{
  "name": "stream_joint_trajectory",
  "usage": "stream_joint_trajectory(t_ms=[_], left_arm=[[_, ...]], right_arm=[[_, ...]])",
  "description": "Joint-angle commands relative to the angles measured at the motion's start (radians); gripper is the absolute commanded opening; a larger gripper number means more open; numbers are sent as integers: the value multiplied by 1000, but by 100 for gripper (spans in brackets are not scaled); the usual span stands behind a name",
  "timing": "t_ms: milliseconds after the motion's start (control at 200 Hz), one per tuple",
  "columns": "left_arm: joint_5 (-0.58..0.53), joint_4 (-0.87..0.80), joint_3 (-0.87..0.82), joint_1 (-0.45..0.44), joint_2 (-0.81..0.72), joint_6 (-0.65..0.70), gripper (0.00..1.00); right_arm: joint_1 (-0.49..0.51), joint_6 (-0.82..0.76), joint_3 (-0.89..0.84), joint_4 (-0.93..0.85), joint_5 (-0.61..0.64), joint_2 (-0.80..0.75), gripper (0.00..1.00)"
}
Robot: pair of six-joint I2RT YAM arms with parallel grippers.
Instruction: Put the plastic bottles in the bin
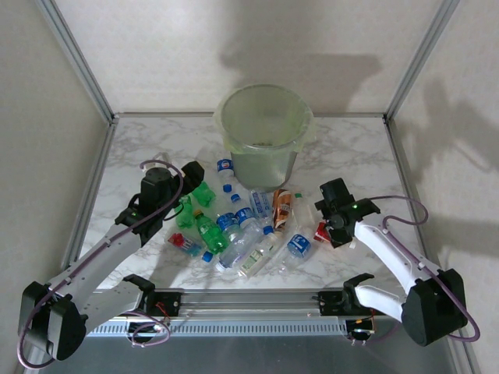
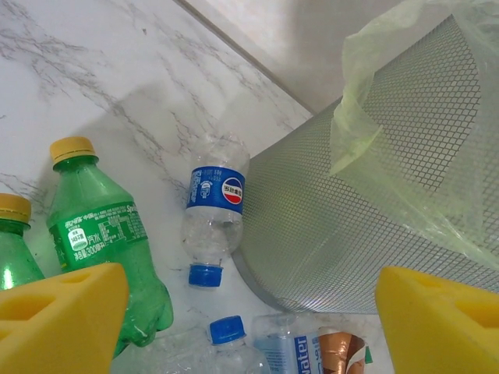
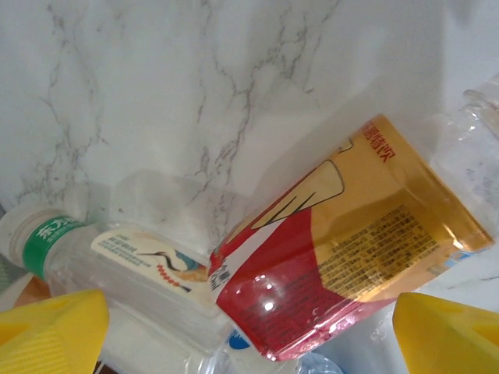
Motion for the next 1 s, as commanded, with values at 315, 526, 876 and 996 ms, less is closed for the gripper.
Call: stream_joint_trajectory(t_ms=[315, 526, 876, 996], left_arm=[[52, 6, 30, -8, 11, 5, 81], [49, -7, 43, -8, 9, 9, 81], [42, -13, 38, -8, 3, 8, 80], [44, -13, 46, -8, 7, 9, 80]], right_arm=[[-39, 48, -104, 68, -81, 6, 94], [-92, -1, -114, 135, -66, 62, 93], [-177, -77, -159, 230, -64, 112, 85], [-197, -114, -164, 247, -54, 130, 84]])
